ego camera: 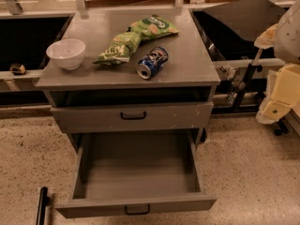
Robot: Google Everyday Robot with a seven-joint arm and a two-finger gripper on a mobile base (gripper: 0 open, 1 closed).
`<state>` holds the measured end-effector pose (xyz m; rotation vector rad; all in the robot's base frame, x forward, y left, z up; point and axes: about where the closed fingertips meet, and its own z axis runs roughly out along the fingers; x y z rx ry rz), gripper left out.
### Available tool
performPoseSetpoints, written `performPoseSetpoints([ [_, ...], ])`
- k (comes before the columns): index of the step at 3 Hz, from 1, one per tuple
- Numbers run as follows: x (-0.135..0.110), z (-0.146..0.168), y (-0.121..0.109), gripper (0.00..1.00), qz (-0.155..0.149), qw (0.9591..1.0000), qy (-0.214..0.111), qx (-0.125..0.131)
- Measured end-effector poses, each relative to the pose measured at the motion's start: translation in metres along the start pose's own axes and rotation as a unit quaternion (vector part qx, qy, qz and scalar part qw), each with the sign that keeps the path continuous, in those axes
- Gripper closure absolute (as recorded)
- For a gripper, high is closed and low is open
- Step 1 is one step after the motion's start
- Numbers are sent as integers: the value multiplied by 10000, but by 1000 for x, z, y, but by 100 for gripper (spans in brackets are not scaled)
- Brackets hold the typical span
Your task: Close middle drawer
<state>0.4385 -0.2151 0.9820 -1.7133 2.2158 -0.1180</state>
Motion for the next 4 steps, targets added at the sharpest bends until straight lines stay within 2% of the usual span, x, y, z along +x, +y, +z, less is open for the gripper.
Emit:
performPoseSetpoints([
  [1,0,0,0,0,0,10000,0,0],
  [2,-1,44,10,0,140,9993,-237,-248],
  [3,-17,115,48,0,135,9937,-873,-683],
  [4,-22,193,119,0,-308,9834,-1192,-1333],
])
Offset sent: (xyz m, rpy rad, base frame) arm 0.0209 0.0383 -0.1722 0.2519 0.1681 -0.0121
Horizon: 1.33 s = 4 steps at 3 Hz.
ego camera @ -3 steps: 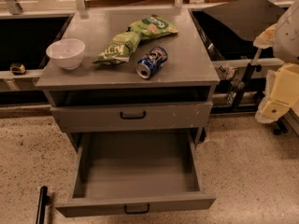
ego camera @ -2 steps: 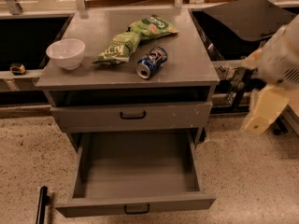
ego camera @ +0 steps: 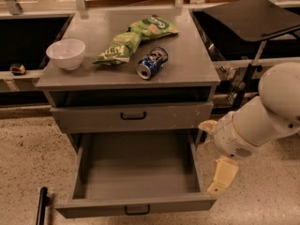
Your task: Close middle drawer
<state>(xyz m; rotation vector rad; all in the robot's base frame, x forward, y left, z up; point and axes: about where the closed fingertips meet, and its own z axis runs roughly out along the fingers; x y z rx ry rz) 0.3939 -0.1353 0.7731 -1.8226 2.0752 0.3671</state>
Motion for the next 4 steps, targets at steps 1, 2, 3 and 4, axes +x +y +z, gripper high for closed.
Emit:
performPoseSetpoints([
  [1,-2,-5,-3,0,13,10000,-6,47],
  [2,-12,27,-8,0,-140,9997,-168,78],
  [3,-27,123,15,0,-628,9964,-481,-312],
  [4,-35,180,16,0,-1048,9903,-878,-261],
])
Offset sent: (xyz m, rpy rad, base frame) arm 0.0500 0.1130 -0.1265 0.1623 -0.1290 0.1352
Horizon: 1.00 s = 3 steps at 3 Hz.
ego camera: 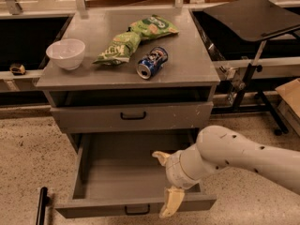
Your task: Close middle drawer
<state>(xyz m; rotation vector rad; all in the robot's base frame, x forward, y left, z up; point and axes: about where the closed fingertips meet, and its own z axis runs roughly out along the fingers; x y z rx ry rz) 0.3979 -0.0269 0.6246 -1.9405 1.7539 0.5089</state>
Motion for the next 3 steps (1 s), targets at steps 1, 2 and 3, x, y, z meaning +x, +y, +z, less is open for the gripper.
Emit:
performPoseSetpoints([
  [1,1,8,-5,0,-70,9999,-69,80],
  [2,11,27,-2,0,-8,9998,-206,17],
  [3,36,76,15,18,90,9979,-641,-97],
])
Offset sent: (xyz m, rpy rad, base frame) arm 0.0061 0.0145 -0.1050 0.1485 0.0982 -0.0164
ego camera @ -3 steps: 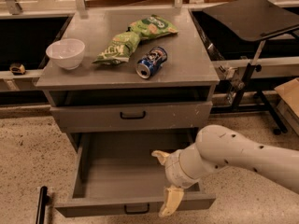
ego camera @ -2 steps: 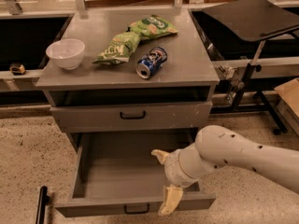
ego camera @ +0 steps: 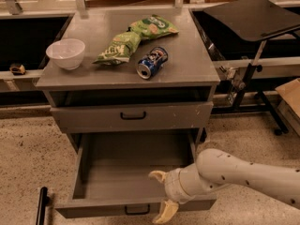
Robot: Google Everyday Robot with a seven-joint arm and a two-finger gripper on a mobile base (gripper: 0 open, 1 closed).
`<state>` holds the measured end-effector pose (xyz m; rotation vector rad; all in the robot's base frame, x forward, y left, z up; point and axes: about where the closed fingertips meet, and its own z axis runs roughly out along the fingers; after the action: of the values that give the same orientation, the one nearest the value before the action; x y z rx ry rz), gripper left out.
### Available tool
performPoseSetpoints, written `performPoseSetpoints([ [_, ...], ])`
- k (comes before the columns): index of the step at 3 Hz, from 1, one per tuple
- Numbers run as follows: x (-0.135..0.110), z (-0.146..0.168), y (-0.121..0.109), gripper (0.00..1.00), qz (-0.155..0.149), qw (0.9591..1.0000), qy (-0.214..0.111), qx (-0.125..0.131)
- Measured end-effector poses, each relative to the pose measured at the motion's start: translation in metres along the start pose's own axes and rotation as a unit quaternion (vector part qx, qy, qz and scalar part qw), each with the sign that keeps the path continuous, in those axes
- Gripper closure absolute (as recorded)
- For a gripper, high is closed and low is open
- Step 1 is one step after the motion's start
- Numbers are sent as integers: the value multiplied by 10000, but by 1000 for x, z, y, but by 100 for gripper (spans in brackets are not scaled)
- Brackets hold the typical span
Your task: Close middle drawer
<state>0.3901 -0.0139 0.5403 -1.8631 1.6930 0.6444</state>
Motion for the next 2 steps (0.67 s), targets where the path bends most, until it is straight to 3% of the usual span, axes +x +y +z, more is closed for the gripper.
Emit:
performPoseSetpoints([
  [1,22,33,16,41,-49,9994,-316,-111],
  [2,32,44,27,65,-184,9981,-586,-67],
])
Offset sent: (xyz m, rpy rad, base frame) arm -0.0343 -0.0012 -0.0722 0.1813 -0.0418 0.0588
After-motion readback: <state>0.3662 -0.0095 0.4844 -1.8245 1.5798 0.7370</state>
